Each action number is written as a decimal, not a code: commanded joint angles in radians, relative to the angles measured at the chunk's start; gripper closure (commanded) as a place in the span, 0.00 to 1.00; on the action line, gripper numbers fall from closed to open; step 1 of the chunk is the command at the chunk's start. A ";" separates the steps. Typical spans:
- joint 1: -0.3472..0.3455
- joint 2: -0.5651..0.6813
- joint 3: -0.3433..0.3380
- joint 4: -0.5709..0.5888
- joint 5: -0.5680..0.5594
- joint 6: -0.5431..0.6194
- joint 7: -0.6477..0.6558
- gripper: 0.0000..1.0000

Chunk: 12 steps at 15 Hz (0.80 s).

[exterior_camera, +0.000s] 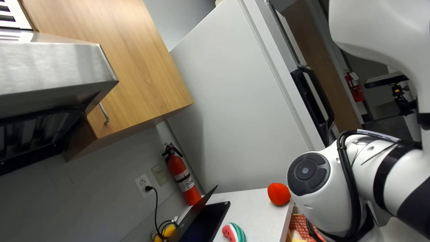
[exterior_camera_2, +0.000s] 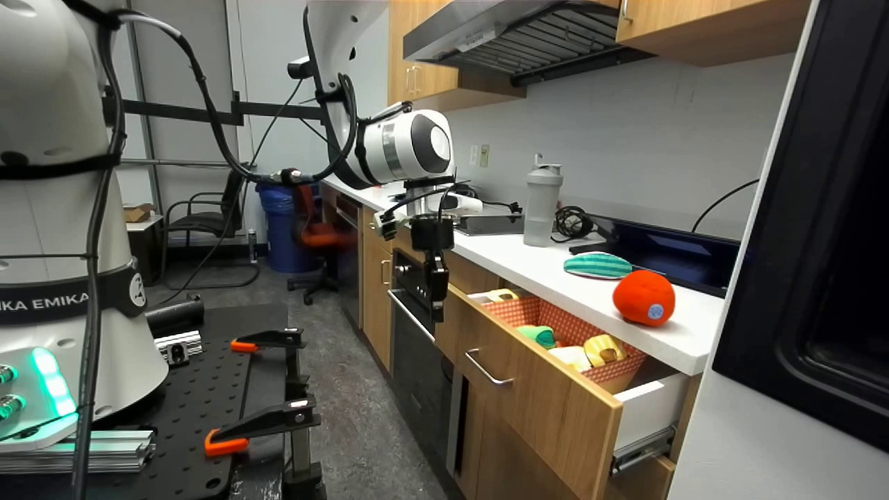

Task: Move the watermelon and the orange plush toys from the drawer to the counter then close the drawer

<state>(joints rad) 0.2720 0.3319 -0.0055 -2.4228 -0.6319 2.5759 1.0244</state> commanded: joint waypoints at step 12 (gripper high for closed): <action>0.017 0.177 -0.073 0.164 -0.072 0.006 -0.008 1.00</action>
<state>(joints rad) 0.2725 0.4572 -0.0512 -2.3142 -0.6806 2.5760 1.0214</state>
